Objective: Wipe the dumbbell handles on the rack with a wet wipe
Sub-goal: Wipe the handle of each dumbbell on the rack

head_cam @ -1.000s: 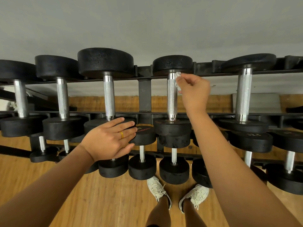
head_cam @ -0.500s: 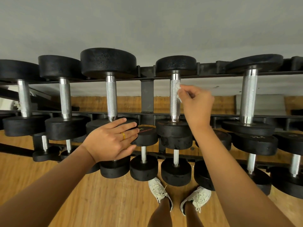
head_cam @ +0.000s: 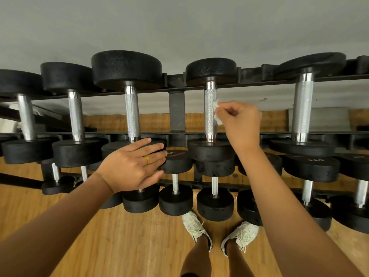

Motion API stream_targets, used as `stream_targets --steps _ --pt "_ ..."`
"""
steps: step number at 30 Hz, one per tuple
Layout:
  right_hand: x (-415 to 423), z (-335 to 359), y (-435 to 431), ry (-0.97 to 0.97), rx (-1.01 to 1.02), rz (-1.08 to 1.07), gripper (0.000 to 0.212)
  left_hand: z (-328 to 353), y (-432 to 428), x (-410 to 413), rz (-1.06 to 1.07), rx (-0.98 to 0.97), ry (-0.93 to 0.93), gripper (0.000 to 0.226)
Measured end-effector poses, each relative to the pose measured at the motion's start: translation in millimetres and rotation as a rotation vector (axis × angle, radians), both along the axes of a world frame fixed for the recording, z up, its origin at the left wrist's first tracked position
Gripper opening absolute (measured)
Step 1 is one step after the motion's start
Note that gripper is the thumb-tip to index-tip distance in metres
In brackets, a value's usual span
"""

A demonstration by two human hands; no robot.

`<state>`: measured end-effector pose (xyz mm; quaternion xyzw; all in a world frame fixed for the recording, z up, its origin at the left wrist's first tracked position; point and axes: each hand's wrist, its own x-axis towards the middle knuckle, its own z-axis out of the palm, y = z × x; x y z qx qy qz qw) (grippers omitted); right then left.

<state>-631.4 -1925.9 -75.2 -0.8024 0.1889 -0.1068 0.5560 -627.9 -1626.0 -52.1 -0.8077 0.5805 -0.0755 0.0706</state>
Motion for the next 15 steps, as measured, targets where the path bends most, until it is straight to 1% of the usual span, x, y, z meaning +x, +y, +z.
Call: stream_targets --steps 4,9,11,15 --pt "9 3 0 -0.008 -0.006 -0.003 0.009 2 -1 0 -0.006 -0.006 -0.001 0.043" --pt "-37 -2 1 0.099 -0.143 0.158 0.009 2 -1 -2 0.004 -0.011 0.005 0.042" --pt "-29 -2 -2 0.099 -0.131 0.154 0.006 2 -2 -1 0.003 -0.014 0.001 0.042" --pt "-11 0 -6 0.089 -0.086 0.123 0.009 1 -3 -1 0.002 -0.010 0.003 0.043"
